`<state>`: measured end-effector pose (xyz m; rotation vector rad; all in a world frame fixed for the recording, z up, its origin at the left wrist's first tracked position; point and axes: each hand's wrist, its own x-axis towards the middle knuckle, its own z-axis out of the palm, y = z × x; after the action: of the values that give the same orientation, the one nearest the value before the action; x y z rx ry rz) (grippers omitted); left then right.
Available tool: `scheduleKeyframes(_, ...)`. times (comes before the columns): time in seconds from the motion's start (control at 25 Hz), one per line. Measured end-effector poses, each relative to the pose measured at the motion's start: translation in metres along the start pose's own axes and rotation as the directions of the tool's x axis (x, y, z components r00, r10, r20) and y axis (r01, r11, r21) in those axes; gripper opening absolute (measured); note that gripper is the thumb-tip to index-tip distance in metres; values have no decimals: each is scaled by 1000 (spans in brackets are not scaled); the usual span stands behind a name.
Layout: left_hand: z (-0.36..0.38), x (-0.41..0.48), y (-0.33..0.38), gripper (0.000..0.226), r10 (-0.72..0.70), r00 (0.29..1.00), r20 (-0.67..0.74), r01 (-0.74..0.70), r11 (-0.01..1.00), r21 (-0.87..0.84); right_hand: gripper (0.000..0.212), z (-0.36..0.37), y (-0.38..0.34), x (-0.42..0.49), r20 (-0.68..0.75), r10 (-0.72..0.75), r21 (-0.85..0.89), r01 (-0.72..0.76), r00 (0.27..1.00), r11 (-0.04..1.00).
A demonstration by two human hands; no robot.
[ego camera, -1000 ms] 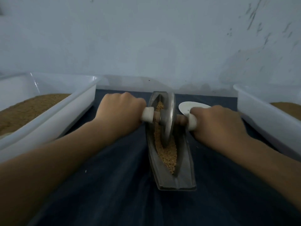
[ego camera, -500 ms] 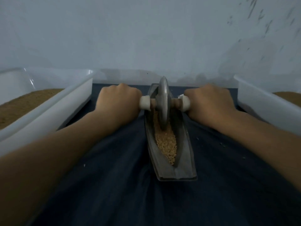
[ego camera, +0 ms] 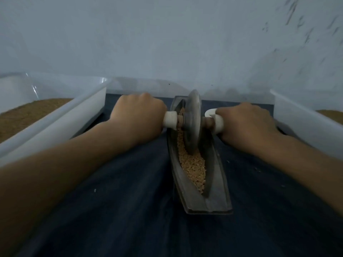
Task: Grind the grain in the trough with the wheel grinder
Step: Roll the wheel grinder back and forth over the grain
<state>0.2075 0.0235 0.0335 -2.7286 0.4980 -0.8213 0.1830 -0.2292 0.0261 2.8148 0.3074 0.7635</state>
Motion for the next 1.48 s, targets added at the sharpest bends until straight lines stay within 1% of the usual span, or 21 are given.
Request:
scheduleKeyframes(0.08,0,-25,-4,28,91,992,-92,-89,996,25,23,-4,5,-31,-139,-77,-37,72,987,997)
scheduleKeyframes(0.16,-1,-21,-4,33,80,990,-114,-74,996,50,24,-2,6,-29,-167,-59,-2,60,984,998)
scheduleKeyframes(0.28,6,10,5,11,-43,998,-40,44,998,41,12,6,-9,13,13,135,24,-135,991,990)
scheduleKeyframes(0.32,5,20,8,11,-93,996,8,93,995,32,9,5,-12,27,60,165,38,-168,984,985)
scheduleKeyframes(0.4,4,30,8,16,-121,990,75,121,993,-4,9,0,-10,42,154,151,59,-162,976,985)
scheduleKeyframes(0.44,3,22,7,15,-86,994,74,87,996,-21,7,-4,-7,36,165,106,52,-116,981,992)
scheduleKeyframes(0.52,5,-6,1,11,15,1000,-25,-15,999,-29,14,-5,0,3,36,-36,-8,36,999,999)
scheduleKeyframes(0.6,4,-28,-3,30,89,988,-125,-87,996,21,24,-8,2,-29,-106,-67,-47,62,992,997)
scheduleKeyframes(0.68,4,-19,-4,27,55,988,-146,-51,998,28,30,-7,4,-21,-90,-47,-35,44,995,998)
scheduleKeyframes(0.8,17,12,4,11,-113,994,-6,113,993,-43,12,1,-10,25,-16,73,-63,-74,997,995)
scheduleKeyframes(0.88,21,23,4,13,-186,974,127,202,971,-128,12,-4,-17,50,13,75,-82,-73,997,994)
scheduleKeyframes(0.92,20,21,3,13,-182,970,163,208,966,-155,12,-10,-16,50,32,50,-96,-46,998,994)
scheduleKeyframes(0.96,16,12,2,12,-151,974,167,177,972,-154,10,-13,-13,42,34,0,-92,3,999,996)
scheduleKeyframes(1.0,13,-1,0,12,-100,989,111,114,985,-130,9,-15,-8,27,39,-41,-78,44,998,996)
scheduleKeyframes(1.08,7,-29,-3,15,47,994,-96,-47,999,0,15,-12,-1,-15,-30,-99,-41,98,995,994)
scheduleKeyframes(1.12,2,-36,-5,16,77,984,-163,-72,997,35,18,-9,1,-30,-94,-91,-6,91,991,996)
scheduleKeyframes(1.16,1,-33,-7,15,82,979,-184,-73,996,53,19,-6,3,-33,-146,-76,12,78,986,997)
scheduleKeyframes(1.24,8,-15,-3,11,50,995,-85,-44,997,69,18,1,0,-13,-171,-13,-30,8,985,1000)
scheduleKeyframes(1.32,11,19,6,11,-73,997,26,71,996,58,16,4,-7,20,-39,123,21,-122,992,992)
scheduleKeyframes(1.4,4,49,9,17,-104,990,96,97,993,68,18,10,-10,42,133,219,132,-236,967,963)
scheduleKeyframes(1.48,-2,45,7,16,-63,989,136,57,997,51,11,5,-8,35,168,173,121,-195,971,973)
